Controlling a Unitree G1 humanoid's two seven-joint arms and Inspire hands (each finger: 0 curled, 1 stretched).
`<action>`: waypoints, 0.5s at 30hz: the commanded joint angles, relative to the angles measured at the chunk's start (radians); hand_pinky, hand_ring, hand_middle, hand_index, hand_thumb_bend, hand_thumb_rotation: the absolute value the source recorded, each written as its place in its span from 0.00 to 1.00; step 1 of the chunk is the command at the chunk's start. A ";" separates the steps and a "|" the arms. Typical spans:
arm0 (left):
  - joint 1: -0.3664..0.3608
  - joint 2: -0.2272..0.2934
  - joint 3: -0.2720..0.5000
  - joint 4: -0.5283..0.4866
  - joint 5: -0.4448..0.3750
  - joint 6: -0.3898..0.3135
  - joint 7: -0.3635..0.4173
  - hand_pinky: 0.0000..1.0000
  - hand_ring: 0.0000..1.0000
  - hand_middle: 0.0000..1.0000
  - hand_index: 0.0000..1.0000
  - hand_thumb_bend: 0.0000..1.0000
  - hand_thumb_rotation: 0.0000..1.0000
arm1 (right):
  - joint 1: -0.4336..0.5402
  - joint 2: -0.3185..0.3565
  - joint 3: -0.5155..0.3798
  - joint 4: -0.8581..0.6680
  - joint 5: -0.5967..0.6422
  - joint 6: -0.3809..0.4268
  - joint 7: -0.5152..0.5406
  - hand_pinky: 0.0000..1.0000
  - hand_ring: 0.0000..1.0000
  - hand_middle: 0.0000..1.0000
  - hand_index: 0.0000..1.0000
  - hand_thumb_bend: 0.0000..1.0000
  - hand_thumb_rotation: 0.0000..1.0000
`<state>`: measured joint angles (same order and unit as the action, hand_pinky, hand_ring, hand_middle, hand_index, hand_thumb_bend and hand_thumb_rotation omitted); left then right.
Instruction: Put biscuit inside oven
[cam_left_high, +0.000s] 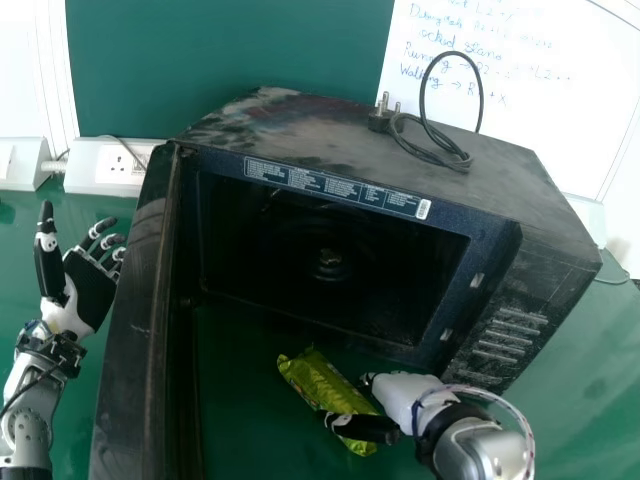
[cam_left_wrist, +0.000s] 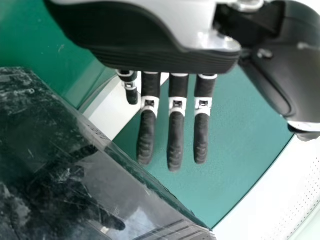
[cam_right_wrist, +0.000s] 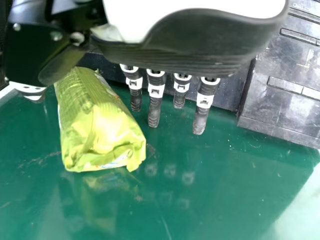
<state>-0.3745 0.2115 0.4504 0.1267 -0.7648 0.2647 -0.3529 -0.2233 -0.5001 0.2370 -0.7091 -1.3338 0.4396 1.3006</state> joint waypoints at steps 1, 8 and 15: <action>0.006 0.009 0.009 0.002 -0.008 0.004 -0.012 0.23 0.32 0.41 0.49 0.52 0.08 | 0.020 0.019 -0.004 0.027 -0.012 -0.019 0.002 0.77 0.82 0.87 0.97 0.89 0.43; 0.006 0.007 0.008 -0.002 -0.006 0.005 -0.006 0.23 0.32 0.41 0.49 0.52 0.08 | 0.020 0.045 -0.011 0.066 -0.036 -0.061 0.000 0.72 0.79 0.86 0.97 0.88 0.44; 0.007 0.002 0.006 -0.014 0.001 0.009 0.016 0.23 0.32 0.40 0.49 0.52 0.08 | 0.030 0.085 -0.017 0.098 -0.071 -0.077 -0.032 0.75 0.81 0.86 0.96 0.89 0.42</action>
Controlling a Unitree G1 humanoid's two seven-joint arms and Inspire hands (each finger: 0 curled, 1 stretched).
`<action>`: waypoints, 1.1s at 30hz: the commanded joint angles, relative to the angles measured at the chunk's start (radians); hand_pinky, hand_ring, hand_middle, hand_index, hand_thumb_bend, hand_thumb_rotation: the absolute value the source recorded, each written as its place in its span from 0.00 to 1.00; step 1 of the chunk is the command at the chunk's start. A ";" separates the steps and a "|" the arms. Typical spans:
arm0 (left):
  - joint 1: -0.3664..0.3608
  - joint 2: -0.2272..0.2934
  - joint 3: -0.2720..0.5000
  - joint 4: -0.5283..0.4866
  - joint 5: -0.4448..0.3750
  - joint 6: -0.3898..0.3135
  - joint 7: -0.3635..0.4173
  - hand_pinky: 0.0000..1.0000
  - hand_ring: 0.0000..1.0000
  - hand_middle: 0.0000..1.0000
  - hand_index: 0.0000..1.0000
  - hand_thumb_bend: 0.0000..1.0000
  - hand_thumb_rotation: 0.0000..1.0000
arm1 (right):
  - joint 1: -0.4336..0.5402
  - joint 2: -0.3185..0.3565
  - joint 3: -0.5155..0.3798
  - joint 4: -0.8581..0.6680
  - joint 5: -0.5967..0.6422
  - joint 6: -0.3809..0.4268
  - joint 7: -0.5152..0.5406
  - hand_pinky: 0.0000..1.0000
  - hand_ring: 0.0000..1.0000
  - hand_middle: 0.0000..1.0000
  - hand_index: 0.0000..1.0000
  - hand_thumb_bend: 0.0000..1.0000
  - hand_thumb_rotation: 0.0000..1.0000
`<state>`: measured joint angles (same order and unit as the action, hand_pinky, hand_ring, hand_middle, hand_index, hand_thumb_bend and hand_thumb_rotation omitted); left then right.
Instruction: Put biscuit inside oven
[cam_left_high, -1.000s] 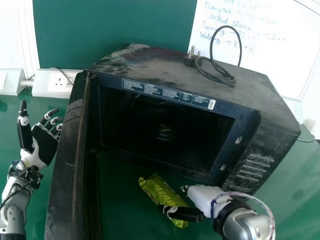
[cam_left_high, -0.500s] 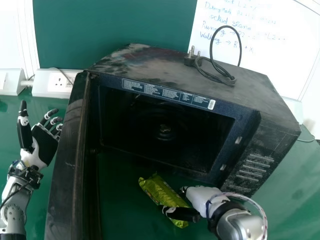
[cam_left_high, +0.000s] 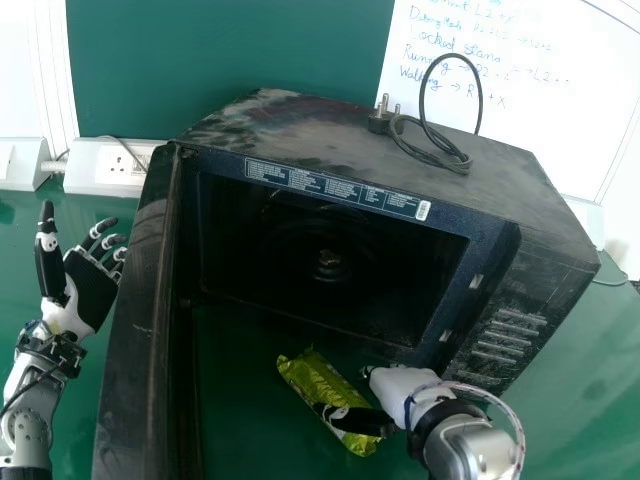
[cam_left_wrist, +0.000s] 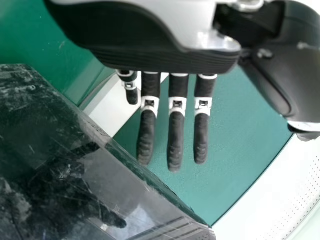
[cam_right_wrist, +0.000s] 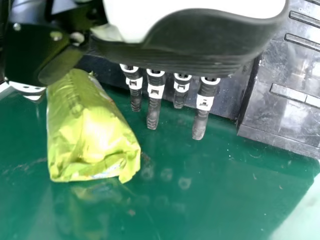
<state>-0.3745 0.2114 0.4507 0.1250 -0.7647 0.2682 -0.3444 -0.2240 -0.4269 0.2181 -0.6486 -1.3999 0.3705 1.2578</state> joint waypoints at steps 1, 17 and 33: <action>0.007 0.003 0.006 -0.011 -0.002 0.006 0.006 0.23 0.32 0.41 0.49 0.52 0.08 | 0.034 0.018 0.002 0.041 -0.010 -0.010 0.002 0.74 0.80 0.86 0.96 0.90 0.41; 0.006 0.004 0.005 -0.007 -0.001 0.004 -0.001 0.23 0.32 0.41 0.49 0.52 0.08 | 0.064 0.075 0.007 0.057 -0.045 -0.054 -0.024 0.67 0.73 0.81 0.95 0.95 0.34; 0.004 0.004 0.005 -0.004 -0.004 0.005 -0.012 0.23 0.32 0.41 0.49 0.52 0.08 | 0.101 0.096 0.040 0.023 -0.116 -0.143 -0.040 0.69 0.79 0.85 0.93 1.00 0.27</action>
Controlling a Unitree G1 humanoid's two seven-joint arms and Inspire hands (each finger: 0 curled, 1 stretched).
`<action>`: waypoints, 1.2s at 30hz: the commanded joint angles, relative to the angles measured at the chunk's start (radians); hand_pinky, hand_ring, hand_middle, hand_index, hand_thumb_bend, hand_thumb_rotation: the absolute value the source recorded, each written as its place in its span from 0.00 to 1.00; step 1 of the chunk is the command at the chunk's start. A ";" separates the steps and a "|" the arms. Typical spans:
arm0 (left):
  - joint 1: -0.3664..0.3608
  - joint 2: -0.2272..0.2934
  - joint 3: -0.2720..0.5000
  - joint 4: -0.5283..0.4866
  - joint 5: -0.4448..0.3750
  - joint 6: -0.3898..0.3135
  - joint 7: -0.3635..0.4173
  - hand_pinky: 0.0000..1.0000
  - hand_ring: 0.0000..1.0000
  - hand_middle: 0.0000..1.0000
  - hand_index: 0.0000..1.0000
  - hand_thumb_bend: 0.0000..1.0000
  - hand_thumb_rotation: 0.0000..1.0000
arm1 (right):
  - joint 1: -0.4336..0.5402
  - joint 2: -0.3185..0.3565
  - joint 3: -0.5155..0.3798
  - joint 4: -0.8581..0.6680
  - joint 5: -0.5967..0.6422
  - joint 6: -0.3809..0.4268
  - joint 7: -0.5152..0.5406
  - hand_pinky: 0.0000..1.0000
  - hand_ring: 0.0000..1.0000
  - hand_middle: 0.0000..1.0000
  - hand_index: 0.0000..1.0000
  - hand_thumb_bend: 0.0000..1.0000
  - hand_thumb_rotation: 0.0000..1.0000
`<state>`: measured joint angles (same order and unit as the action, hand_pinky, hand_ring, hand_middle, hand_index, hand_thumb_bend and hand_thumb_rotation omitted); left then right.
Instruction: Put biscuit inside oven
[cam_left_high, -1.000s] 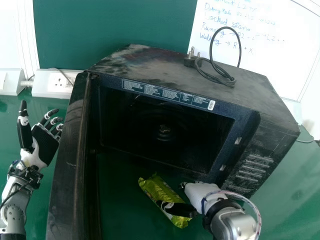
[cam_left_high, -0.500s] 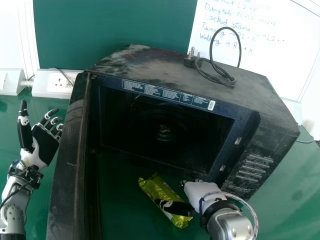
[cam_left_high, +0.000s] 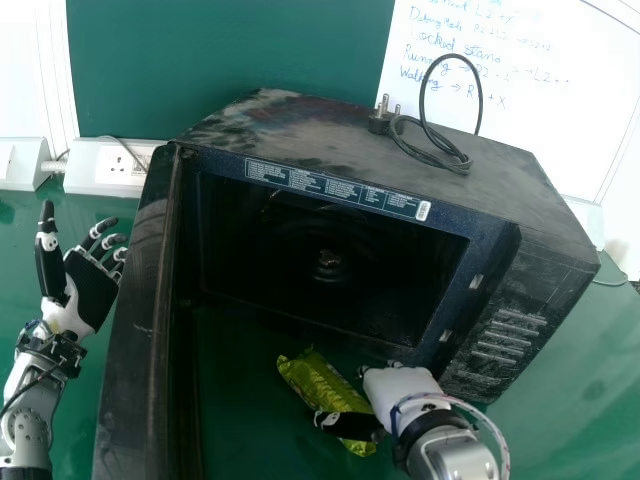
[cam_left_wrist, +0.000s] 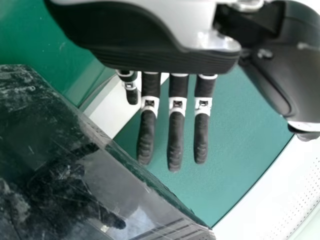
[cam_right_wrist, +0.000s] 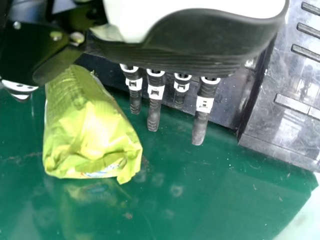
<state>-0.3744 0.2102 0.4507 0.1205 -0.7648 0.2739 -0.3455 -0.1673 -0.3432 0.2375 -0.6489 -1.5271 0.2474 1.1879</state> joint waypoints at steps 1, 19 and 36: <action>0.004 0.005 0.005 0.000 -0.004 -0.001 -0.010 0.24 0.32 0.41 0.49 0.52 0.08 | 0.046 0.013 0.022 0.022 0.007 -0.025 0.030 0.71 0.81 0.86 0.93 1.00 0.27; 0.007 -0.001 0.003 -0.012 -0.002 -0.001 0.007 0.23 0.32 0.41 0.49 0.52 0.08 | 0.091 0.061 0.048 0.065 -0.127 -0.088 -0.061 0.68 0.77 0.85 0.92 1.00 0.29; 0.008 -0.001 0.005 -0.015 -0.003 0.000 0.010 0.23 0.32 0.41 0.49 0.52 0.08 | 0.151 0.075 0.067 0.140 -0.198 -0.091 -0.255 0.65 0.78 0.85 0.90 0.82 0.20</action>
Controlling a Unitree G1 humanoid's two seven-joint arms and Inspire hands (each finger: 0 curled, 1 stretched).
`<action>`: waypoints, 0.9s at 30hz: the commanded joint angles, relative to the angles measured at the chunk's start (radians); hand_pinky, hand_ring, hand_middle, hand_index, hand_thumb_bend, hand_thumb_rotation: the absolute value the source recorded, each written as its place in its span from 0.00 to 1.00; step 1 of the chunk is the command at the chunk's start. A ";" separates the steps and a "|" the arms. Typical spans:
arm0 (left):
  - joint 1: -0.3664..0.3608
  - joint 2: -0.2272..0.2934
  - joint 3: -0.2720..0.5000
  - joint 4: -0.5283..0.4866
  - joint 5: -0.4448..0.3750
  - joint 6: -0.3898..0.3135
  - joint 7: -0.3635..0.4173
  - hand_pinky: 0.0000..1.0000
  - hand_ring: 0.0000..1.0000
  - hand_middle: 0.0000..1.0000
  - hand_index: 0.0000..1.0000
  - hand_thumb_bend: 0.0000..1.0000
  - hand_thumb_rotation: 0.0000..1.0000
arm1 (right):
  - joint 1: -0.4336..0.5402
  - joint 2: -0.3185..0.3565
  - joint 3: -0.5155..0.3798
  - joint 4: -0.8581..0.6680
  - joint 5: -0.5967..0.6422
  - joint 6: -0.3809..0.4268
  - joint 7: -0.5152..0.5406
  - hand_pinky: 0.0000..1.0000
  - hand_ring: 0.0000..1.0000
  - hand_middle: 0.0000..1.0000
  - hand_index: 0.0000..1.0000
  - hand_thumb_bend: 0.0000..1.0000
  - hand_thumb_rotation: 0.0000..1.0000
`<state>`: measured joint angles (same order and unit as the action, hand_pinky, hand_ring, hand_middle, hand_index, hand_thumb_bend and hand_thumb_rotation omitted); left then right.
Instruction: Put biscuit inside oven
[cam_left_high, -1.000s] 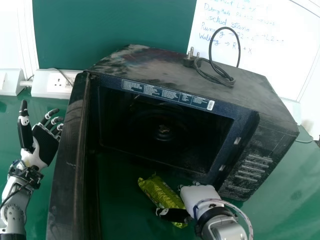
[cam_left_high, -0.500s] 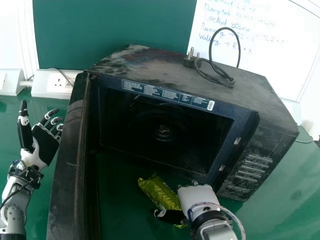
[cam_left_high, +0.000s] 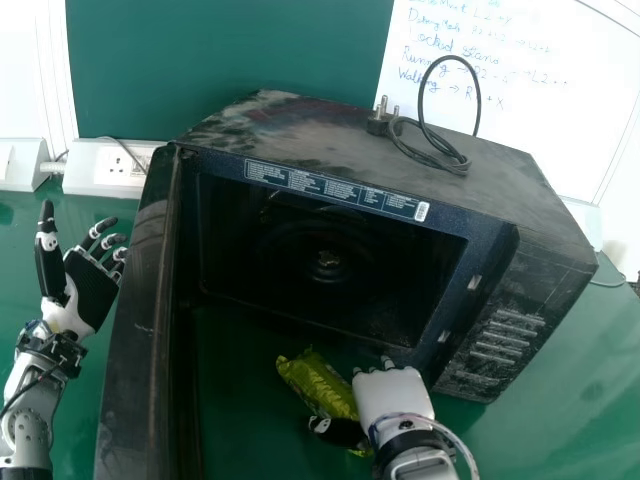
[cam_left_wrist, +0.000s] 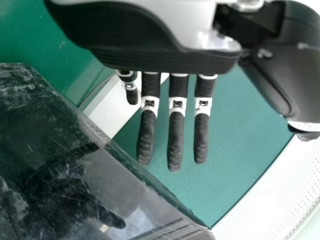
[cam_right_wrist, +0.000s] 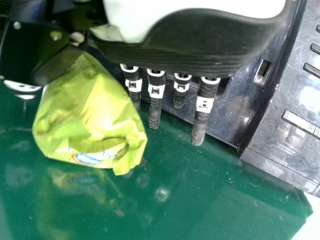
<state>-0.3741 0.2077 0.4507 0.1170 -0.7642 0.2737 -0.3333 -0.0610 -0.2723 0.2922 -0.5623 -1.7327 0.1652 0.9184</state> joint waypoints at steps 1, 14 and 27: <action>0.008 0.002 0.005 -0.010 -0.004 0.000 -0.005 0.23 0.32 0.41 0.49 0.52 0.08 | 0.048 0.005 0.013 0.056 0.005 -0.009 0.005 0.66 0.78 0.85 0.90 0.79 0.18; 0.006 0.009 0.007 0.005 0.000 -0.009 -0.032 0.24 0.32 0.41 0.49 0.52 0.08 | 0.065 0.017 0.022 0.087 -0.008 -0.003 -0.033 0.70 0.81 0.87 0.90 0.67 0.16; 0.007 0.007 0.008 -0.003 -0.003 0.000 -0.020 0.23 0.32 0.42 0.49 0.52 0.08 | 0.035 0.038 -0.017 0.092 0.064 0.020 0.012 0.51 0.39 0.48 0.50 0.53 0.01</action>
<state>-0.3742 0.2092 0.4517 0.1208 -0.7645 0.2718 -0.3532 -0.0677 -0.2392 0.2754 -0.5212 -1.7074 0.1884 0.8607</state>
